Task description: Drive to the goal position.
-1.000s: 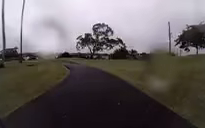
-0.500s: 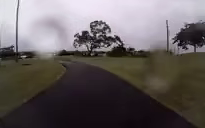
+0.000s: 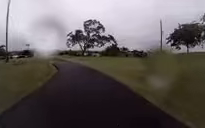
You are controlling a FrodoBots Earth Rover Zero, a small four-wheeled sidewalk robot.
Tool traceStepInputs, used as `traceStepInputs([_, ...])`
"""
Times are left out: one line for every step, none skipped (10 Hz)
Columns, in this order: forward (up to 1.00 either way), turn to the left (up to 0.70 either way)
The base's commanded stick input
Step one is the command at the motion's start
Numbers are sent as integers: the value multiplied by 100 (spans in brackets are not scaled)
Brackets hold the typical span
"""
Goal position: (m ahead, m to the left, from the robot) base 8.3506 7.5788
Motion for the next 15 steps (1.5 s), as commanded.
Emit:
traceStepInputs([85,0])
traceStepInputs([85,0])
traceStepInputs([85,0])
traceStepInputs([85,0])
traceStepInputs([85,0])
traceStepInputs([85,0])
traceStepInputs([85,7])
traceStepInputs([85,31])
traceStepInputs([85,34])
traceStepInputs([85,34])
traceStepInputs([85,34])
traceStepInputs([85,34])
traceStepInputs([85,34])
traceStepInputs([85,34])
traceStepInputs([85,9])
